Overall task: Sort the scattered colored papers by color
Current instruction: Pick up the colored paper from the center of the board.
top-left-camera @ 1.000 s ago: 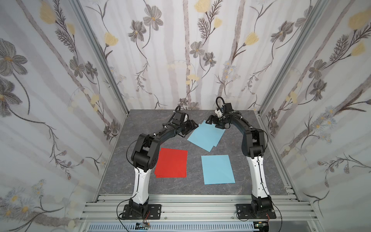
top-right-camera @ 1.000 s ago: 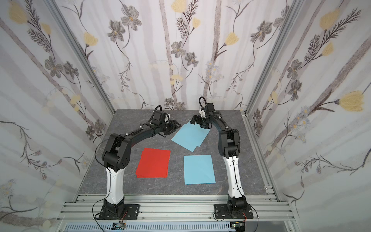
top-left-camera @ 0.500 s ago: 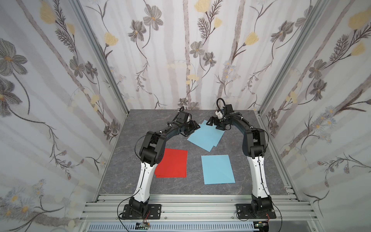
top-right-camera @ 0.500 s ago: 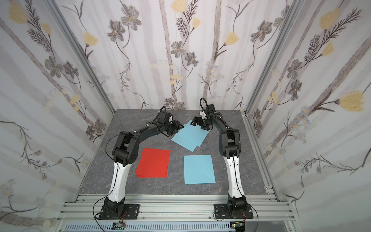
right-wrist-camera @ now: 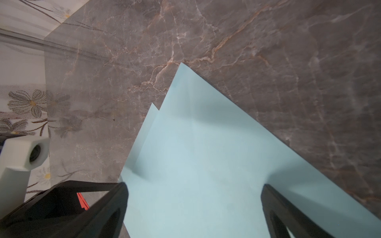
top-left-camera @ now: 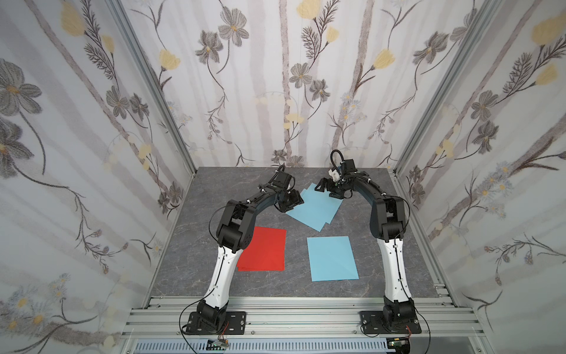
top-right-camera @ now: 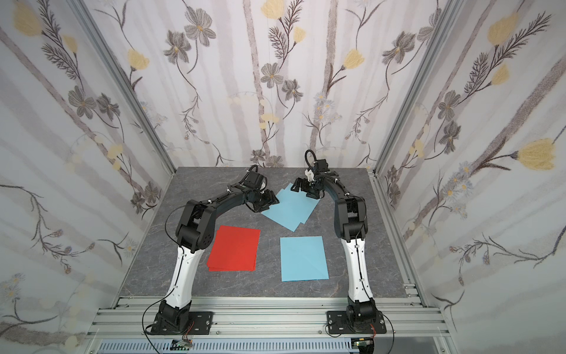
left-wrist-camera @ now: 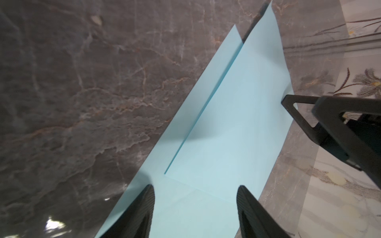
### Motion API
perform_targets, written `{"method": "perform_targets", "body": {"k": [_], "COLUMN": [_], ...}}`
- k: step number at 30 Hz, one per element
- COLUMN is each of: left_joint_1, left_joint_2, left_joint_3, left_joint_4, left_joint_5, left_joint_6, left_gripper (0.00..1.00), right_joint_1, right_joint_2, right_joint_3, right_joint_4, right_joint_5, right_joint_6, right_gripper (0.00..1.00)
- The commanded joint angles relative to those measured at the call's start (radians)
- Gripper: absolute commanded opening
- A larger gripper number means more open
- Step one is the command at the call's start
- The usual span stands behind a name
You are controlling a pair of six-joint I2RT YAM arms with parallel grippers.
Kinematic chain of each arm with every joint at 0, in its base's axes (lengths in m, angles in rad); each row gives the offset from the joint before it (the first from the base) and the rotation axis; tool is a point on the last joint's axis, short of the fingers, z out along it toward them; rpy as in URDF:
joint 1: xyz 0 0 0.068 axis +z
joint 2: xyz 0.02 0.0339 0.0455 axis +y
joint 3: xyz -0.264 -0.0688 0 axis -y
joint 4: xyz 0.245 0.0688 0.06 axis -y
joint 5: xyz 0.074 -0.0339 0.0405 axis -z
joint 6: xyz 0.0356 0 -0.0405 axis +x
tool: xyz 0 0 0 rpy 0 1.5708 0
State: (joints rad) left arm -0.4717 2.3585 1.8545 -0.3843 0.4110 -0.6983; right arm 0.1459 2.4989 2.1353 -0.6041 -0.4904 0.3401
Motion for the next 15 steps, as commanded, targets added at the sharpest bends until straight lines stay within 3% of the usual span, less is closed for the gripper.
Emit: {"method": "perform_targets", "body": {"k": [1, 15], "left_joint_1": [-0.008, -0.03], "left_joint_2": [0.021, 0.085], "left_joint_3": [0.013, 0.115], "left_joint_4": [-0.046, -0.054], "left_joint_5": [-0.022, 0.009], "left_joint_6": [0.023, -0.007], "left_gripper": [0.65, 0.65], "right_joint_1": [0.0, 0.001], "right_joint_2": [0.008, 0.011], "right_joint_3": [-0.011, -0.01], "right_joint_4": [-0.084, -0.083], "right_joint_5": [0.053, 0.048], "right_joint_6": [0.013, 0.025], "right_gripper": [1.0, 1.0]}}
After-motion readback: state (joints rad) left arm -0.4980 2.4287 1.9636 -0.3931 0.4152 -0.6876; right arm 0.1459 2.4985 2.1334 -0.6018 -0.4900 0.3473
